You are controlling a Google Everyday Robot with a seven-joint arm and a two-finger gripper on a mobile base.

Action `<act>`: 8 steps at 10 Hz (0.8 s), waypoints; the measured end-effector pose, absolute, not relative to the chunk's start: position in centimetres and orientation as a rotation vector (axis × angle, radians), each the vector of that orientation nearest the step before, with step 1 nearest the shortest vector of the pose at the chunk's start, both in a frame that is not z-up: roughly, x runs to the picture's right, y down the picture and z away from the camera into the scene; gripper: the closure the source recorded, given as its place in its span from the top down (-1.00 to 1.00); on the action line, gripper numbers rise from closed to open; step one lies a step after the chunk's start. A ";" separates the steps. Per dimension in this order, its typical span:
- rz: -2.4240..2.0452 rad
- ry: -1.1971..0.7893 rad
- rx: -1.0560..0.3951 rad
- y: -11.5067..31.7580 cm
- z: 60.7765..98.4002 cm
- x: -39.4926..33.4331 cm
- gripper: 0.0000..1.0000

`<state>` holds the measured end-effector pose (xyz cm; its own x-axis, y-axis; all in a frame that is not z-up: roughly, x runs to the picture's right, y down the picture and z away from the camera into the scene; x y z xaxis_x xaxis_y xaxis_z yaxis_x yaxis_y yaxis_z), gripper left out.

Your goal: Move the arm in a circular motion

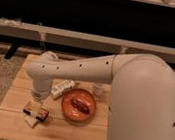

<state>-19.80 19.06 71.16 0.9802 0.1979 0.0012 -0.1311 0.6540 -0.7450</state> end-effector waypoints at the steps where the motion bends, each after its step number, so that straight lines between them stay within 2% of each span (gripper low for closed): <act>1: 0.187 -0.085 -0.838 19.1 71.2 -19.8 0.60; 5: 0.195 -0.133 -0.828 20.7 67.9 -19.4 0.60; 8: 0.241 -0.138 -0.824 23.5 64.4 -14.4 0.60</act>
<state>-14.40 23.49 64.41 0.9637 0.2656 0.0282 -0.1586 0.6540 -0.7397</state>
